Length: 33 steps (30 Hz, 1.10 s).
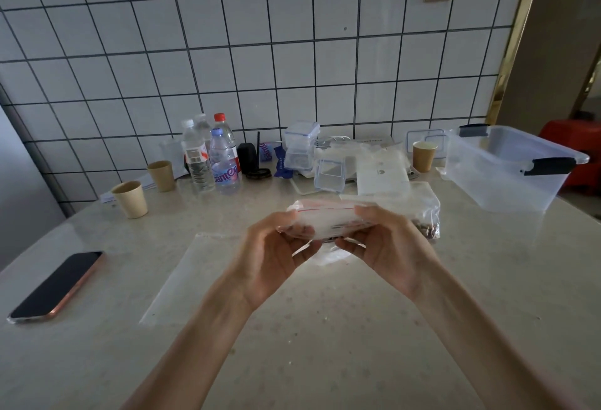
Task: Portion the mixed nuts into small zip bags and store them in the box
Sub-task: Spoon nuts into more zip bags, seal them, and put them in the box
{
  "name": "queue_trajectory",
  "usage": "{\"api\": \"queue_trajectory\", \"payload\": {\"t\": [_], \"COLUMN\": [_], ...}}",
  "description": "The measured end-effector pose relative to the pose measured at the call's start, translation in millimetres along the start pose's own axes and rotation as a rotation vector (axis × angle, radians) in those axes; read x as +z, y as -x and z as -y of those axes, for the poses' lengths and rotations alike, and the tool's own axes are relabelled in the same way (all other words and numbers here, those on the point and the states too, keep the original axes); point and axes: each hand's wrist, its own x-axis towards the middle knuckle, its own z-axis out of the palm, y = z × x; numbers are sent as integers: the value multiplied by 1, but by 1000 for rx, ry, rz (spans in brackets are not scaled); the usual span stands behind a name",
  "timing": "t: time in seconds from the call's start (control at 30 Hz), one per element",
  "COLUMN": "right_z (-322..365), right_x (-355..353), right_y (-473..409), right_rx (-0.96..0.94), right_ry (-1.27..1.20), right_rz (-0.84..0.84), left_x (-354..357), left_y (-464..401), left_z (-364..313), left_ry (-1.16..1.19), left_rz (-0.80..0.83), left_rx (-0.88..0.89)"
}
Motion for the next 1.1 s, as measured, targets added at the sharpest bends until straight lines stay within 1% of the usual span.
{"api": "queue_trajectory", "payload": {"t": [0.1,0.13,0.2,0.27,0.33,0.4,0.5,0.57,0.63,0.73,0.8,0.87,0.93,1.0,1.1], "right_z": [-2,-4,-8,-13,-16,-19,-23,-25,-24,-22,-24,-25,-23,-20,-21], "right_x": [-2,-1,1,4,9,11,12,11,9,7,6,6,3,0,-1], "right_y": [2,3,2,-1,-3,-6,-10,-13,-14,-13,-13,-12,-12,-10,-6], "right_rx": [-83,-110,-143,-160,-158,-156,-164,-180,-180,-169,-158,-161,-180,-192,-162], "right_ry": [177,220,277,295,282,275,290,288,255,258,294,329,381,428,402], "right_rz": [44,29,-48,-139,-233,-343,-489,-550,-574,-564,-574,-601,-636,-635,-611], "left_x": [-2,-1,2,7,9,8,7,8,7,5,6,6,5,3,0], "left_y": [-4,-4,-6,-8,-14,-16,-16,-14,-11,-8,-7,-7,-7,-6,-3], "left_z": [4,6,10,15,22,25,28,29,28,25,24,24,21,19,18], "left_ry": [-200,-253,-377,-516,-597,-636,-700,-741,-800,-863,-854,-760,-588,-434,-314], "left_rz": [-11,-32,-121,-266,-379,-438,-462,-464,-477,-499,-515,-527,-527,-502,-460], "left_rx": [118,160,247,321,392,453,545,602,645,692,694,640,538,431,309]}}
